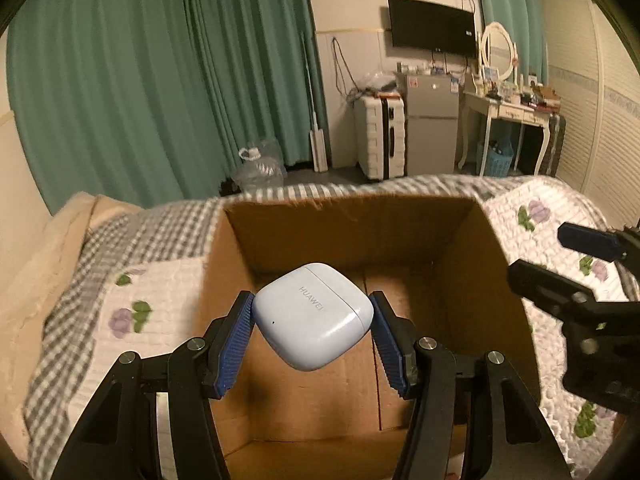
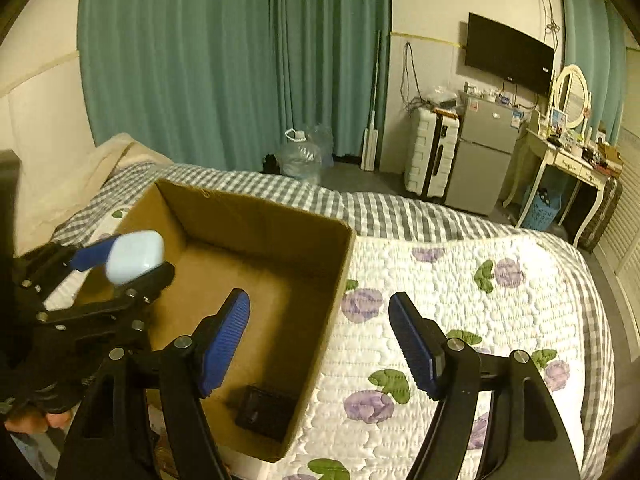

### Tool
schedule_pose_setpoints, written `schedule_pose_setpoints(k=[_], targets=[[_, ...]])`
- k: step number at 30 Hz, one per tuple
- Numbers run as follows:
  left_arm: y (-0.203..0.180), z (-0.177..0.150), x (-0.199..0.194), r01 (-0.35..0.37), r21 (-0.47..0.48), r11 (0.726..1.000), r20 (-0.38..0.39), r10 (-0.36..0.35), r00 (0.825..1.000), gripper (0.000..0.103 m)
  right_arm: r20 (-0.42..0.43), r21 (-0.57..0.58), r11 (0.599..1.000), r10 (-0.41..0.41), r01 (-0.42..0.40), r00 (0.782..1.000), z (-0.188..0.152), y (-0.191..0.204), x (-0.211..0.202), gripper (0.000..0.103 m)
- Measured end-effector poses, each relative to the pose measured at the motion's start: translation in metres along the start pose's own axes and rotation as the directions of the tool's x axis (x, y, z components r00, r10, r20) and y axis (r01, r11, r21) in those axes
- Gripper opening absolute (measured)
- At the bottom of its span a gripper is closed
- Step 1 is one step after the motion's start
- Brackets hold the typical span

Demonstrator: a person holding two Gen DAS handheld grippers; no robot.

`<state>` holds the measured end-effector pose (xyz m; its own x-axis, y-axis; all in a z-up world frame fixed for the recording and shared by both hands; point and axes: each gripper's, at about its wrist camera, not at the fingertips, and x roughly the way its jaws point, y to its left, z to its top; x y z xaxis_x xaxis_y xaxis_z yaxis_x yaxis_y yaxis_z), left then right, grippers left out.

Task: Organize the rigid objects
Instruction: 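Drop the power bank into the box with the right gripper while the left gripper drops the earbud case in, then move the left gripper back to the items and grasp the white bottle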

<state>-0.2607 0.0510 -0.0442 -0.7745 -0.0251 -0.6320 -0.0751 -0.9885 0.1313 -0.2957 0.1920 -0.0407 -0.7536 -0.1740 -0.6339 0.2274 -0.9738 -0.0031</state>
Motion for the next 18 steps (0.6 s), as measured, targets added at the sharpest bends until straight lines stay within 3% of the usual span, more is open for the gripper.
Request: schedule_pose_setpoints(k=[5, 9, 18], targets=[[-0.01, -0.017, 0.012, -0.001, -0.007, 1.0, -0.025, 0.001, 1.0, 0.061, -0.009, 0.013, 1.0, -0.003, 0.003, 1.0, -0.002, -0.006, 0.002, 0.072], [-0.016, -0.017, 0.01, -0.029, 0.028, 0.999, -0.016, 0.03, 0.999, 0.067, 0.005, 0.014, 1.0, -0.02, 0.02, 1.0, -0.005, -0.006, 0.0, 0.087], [0.006, 0.001, -0.037, -0.019, -0.046, 0.999, 0.037, 0.021, 0.999, 0.067, 0.054, 0.032, 0.998, -0.054, 0.052, 0.997, -0.007, -0.005, -0.04, 0.091]])
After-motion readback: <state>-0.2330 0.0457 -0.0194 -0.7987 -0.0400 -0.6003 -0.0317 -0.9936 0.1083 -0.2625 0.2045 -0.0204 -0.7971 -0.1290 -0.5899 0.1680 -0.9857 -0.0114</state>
